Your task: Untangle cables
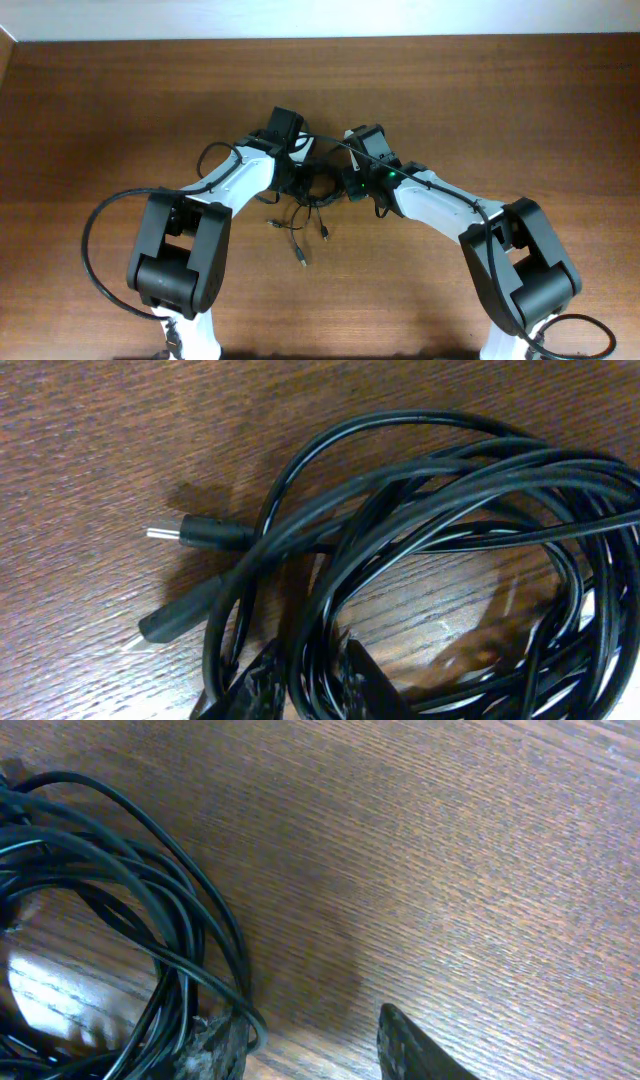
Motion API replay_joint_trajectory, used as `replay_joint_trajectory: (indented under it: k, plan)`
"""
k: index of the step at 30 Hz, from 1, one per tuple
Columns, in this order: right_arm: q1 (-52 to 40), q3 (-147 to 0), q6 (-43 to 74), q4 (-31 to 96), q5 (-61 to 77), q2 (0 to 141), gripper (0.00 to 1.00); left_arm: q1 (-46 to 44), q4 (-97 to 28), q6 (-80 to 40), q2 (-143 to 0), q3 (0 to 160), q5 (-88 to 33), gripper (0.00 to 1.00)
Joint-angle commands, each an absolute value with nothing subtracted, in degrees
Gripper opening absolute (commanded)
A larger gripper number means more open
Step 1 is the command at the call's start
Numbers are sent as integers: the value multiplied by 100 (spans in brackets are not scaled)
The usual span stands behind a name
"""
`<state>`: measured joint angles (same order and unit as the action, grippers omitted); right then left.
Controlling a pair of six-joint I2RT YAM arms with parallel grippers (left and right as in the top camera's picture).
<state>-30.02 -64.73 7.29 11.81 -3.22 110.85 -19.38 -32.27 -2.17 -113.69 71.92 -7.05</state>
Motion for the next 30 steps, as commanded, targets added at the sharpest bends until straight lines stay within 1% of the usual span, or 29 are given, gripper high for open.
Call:
replay_joint_trajectory:
  k: [1, 7, 12, 17, 23, 24, 25, 26, 27, 30]
  plan:
    - [-2998, -6554, 615, 1035, -325, 11065, 42, -1933, -3258, -211, -11550, 7172, -659, 21]
    - [-2995, -6554, 615, 556, -329, 11332, 42, -1933, -3258, -211, -11550, 7172, -659, 21]
    - [-2995, -6554, 613, 489, -344, 11570, 42, -1933, -3258, -211, -11550, 7172, -659, 20]
    - [-2991, -6554, 615, 154, -1278, 11590, 42, -1933, -3258, -211, -11550, 7172, -659, 20]
    - [-2985, -6554, 617, -43, -1304, 11865, 41, -1933, -3258, -211, -11550, 7172, -659, 20]
    - [-2980, -6554, 620, -45, -1468, 11935, 36, -1933, -3258, -211, -11550, 7172, -659, 20]
    - [-2980, -6554, 620, -23, -1699, 11946, 34, -1933, -3258, -211, -11550, 7172, -657, 19]
    - [-2958, -6554, 628, 21, -2016, 11961, 23, -1933, -3258, -209, -11550, 7172, -655, 20]
    - [-2939, -6554, 661, 95, -2206, 11961, 17, -1933, -3260, -211, -11550, 7172, -626, 19]
    - [-2847, -6558, 1319, 725, -2895, 11861, 12, -1933, -3312, -316, -11550, 7172, -19, 17]
